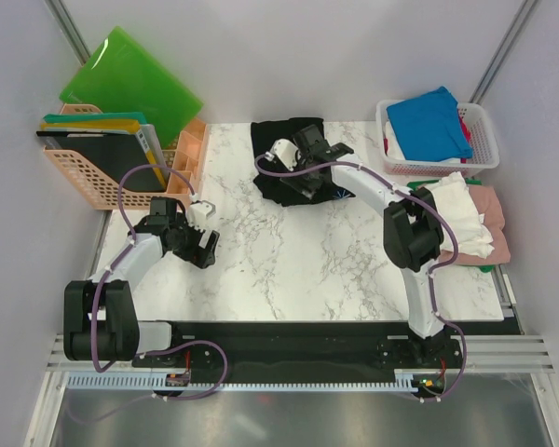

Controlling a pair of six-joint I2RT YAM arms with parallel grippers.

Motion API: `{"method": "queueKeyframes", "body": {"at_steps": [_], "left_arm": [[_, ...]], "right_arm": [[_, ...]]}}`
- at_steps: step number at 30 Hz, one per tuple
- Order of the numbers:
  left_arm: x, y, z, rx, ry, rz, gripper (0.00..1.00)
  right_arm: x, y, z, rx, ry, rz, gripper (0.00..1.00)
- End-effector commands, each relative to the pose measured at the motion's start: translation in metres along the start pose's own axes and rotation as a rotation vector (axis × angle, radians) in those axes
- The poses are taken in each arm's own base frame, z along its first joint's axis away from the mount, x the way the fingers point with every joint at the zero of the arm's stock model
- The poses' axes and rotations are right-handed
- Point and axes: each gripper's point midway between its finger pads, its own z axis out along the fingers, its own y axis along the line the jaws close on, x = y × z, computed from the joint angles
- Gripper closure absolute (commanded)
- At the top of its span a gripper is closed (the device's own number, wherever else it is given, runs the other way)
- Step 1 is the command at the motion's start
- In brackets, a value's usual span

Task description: Fold and stack the t-shirts

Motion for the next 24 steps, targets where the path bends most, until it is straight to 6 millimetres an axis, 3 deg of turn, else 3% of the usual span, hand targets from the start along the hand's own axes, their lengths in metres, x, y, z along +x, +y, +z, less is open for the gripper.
{"method": "queueKeyframes", "body": {"at_steps": [1,6,11,14,19,21,24], "left_arm": [[-0.002,0.001,0.0,0.001,-0.013,-0.006,0.01],[-0.004,0.001,0.0,0.0,-0.018,-0.005,0.01],[-0.002,-0.001,0.0,0.006,-0.013,-0.006,0.01],[-0.001,-0.001,0.0,0.008,-0.012,-0.008,0.01],[-0.002,-0.002,0.0,0.01,-0.015,-0.007,0.01],[-0.002,-0.002,0.0,0.013,-0.014,-0.008,0.01],[-0.002,-0.002,0.0,0.013,-0.014,-0.008,0.01]], "right_arm": [[-0.026,-0.035,-0.005,0.122,-0.046,-0.019,0.32],[-0.045,-0.053,-0.01,0.182,-0.083,-0.013,0.31],[-0.038,-0.054,-0.006,0.192,-0.056,-0.003,0.31],[-0.033,-0.065,-0.014,0.239,-0.044,-0.001,0.31],[-0.04,-0.085,-0.057,0.272,-0.114,0.042,0.29],[-0.04,-0.082,-0.071,0.258,-0.118,0.032,0.28],[-0.027,-0.07,-0.073,0.213,-0.082,0.032,0.24]]}}
